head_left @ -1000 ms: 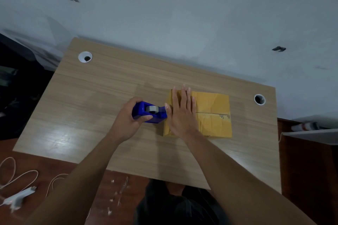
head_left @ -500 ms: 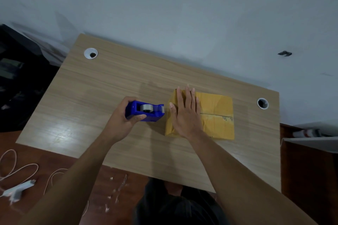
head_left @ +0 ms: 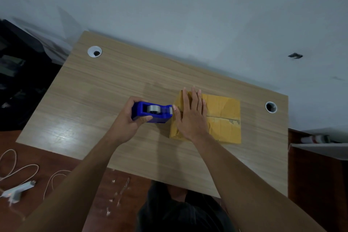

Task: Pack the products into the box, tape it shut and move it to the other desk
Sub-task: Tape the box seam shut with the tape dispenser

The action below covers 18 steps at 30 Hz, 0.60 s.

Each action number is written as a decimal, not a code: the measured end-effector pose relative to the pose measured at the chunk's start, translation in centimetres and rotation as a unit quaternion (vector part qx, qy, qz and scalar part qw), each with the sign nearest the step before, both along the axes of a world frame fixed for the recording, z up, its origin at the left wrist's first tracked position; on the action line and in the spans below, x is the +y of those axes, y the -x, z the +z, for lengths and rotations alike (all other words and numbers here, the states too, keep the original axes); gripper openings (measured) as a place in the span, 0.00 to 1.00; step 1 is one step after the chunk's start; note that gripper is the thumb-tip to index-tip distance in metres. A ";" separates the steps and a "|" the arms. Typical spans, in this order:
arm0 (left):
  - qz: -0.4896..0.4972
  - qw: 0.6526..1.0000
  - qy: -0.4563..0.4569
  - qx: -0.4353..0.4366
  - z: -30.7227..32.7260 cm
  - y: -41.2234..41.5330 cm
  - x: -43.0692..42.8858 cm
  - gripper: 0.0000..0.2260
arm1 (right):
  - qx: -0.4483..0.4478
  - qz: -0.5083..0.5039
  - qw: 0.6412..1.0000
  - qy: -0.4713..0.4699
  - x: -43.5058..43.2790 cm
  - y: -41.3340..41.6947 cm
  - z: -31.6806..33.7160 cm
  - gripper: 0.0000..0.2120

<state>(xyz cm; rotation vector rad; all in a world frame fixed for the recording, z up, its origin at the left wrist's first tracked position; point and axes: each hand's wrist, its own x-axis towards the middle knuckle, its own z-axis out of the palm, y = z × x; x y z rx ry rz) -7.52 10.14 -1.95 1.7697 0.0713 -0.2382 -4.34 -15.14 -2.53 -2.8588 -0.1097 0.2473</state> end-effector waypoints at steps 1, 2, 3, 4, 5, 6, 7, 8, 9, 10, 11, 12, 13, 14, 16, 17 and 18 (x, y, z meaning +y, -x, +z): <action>0.001 1.000 0.011 0.004 -0.2 0.1 0.0 0.20 | -0.003 0.000 1.000 0.007 0.0 0.1 -0.1 0.35; 0.006 0.999 0.034 0.019 -0.4 0.3 0.2 0.20 | -0.006 0.002 1.000 0.017 0.0 0.1 -0.2 0.35; 0.019 0.996 0.069 0.043 -0.6 0.6 0.4 0.21 | -0.007 0.004 1.000 0.027 0.1 0.2 -0.4 0.36; 0.031 0.992 0.103 0.066 -0.7 0.9 0.5 0.21 | -0.008 0.006 0.999 0.034 -0.1 0.2 -0.5 0.36; 0.046 0.988 0.124 0.080 -0.6 1.1 0.9 0.22 | -0.010 0.008 0.999 0.036 0.1 0.2 -0.6 0.37; 0.055 0.986 0.132 0.082 -0.6 1.2 1.1 0.22 | -0.012 0.009 0.999 0.038 0.0 0.2 -0.6 0.36; 0.062 0.986 0.135 0.082 -0.6 1.3 1.3 0.22 | -0.014 0.010 0.999 0.039 0.0 0.2 -0.6 0.36; 0.067 0.986 0.131 0.080 -0.6 1.3 1.4 0.21 | -0.015 0.013 0.999 0.040 0.1 0.2 -0.6 0.35; 0.071 0.986 0.127 0.080 -0.6 1.3 1.5 0.20 | -0.017 0.014 0.999 0.042 0.1 0.3 -0.6 0.35; 0.075 0.987 0.120 0.079 -0.6 1.3 1.5 0.19 | -0.016 0.012 0.999 0.042 0.3 0.3 -0.6 0.34; 0.081 0.988 0.110 0.079 -0.6 1.3 1.5 0.18 | -0.012 0.008 0.999 0.041 0.5 0.3 -0.6 0.34; 0.091 0.988 0.098 0.082 -0.7 1.3 1.5 0.18 | -0.008 0.005 0.999 0.040 0.7 0.4 -0.5 0.34; 0.103 0.987 0.088 0.088 -0.9 1.2 1.4 0.18 | -0.006 0.003 0.999 0.039 0.8 0.4 -0.5 0.34; 0.114 0.986 0.077 0.093 -1.0 1.1 1.2 0.19 | -0.006 0.004 0.999 0.038 0.8 0.4 -0.4 0.34; 0.130 0.984 0.055 0.106 -1.7 0.9 0.9 0.20 | -0.003 0.005 0.999 0.035 0.6 0.4 -0.4 0.35; 0.136 0.983 0.050 0.115 -2.1 0.8 0.8 0.20 | 0.000 0.005 0.999 0.031 0.4 0.3 -0.5 0.35; 0.142 0.981 0.045 0.123 -2.4 0.8 0.6 0.20 | 0.005 0.005 1.000 0.027 0.3 0.3 -0.5 0.35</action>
